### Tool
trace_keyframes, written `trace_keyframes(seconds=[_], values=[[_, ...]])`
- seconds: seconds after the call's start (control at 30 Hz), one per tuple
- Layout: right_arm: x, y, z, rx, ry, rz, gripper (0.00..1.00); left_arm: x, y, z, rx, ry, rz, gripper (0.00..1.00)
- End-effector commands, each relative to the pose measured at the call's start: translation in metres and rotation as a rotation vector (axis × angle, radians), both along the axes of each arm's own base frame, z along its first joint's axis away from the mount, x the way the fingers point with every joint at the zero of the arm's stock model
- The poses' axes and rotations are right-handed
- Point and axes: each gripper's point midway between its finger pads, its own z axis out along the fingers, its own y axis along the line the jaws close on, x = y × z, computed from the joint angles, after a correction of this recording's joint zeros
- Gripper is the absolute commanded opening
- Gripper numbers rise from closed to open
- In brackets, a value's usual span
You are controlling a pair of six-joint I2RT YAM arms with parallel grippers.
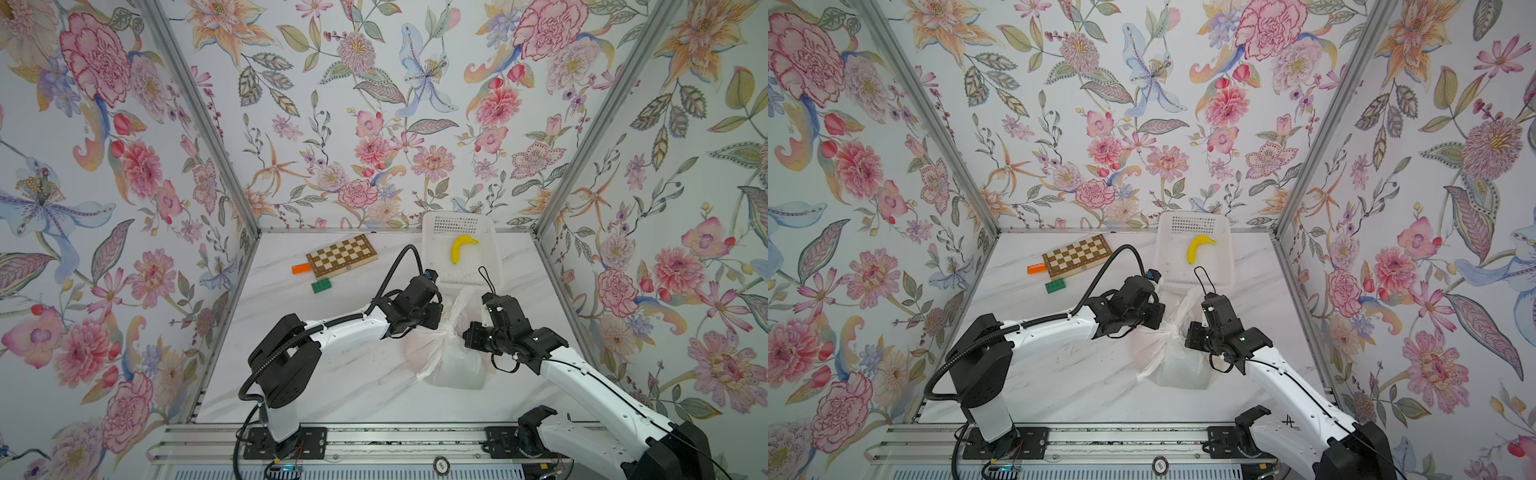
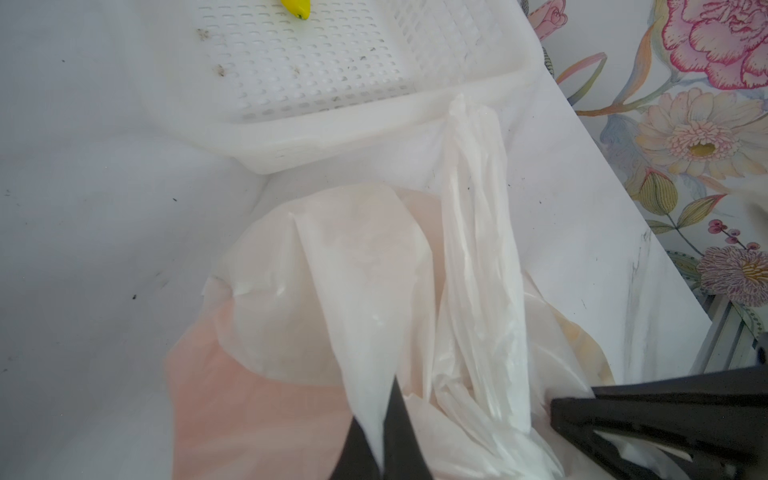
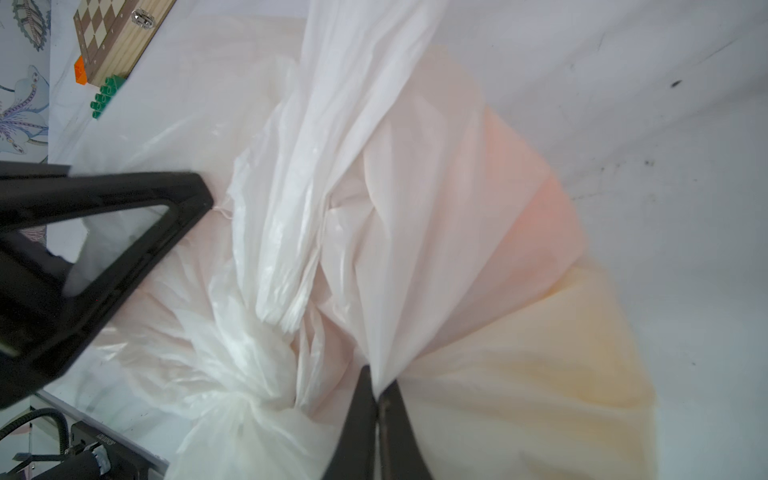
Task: Untie the knot of the plastic bag and take out the fruit
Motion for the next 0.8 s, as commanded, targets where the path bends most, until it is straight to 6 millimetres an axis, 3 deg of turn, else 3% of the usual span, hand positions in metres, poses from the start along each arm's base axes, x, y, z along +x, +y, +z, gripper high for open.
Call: trace_keyframes(seconds=[0.0,0.3,0.47,0.53,0.6,0.63,0.77], values=[[-0.003,-0.015,-0.008,-0.044,0.016,-0.042,0.0,0.021,0.029,0.017,0.013,-0.067,0.073,0.0],[-0.003,-0.025,-0.008,-0.045,0.015,-0.08,0.0,0.031,0.072,0.011,0.04,-0.068,0.162,0.0],[-0.001,-0.024,0.0,-0.031,-0.003,-0.085,0.0,0.03,0.073,0.023,0.008,-0.09,0.149,0.01],[0.001,-0.022,0.013,-0.015,-0.023,-0.084,0.11,0.028,0.067,0.037,-0.047,-0.118,0.118,0.21],[0.003,-0.019,0.028,0.004,-0.051,-0.079,0.26,0.025,0.061,0.049,-0.096,-0.151,0.083,0.36],[0.004,-0.017,0.038,0.019,-0.072,-0.074,0.35,0.022,0.061,0.07,-0.136,-0.194,0.063,0.43],[0.001,-0.004,0.064,0.079,-0.103,-0.014,0.43,0.007,0.048,0.099,-0.188,-0.304,-0.083,0.55]])
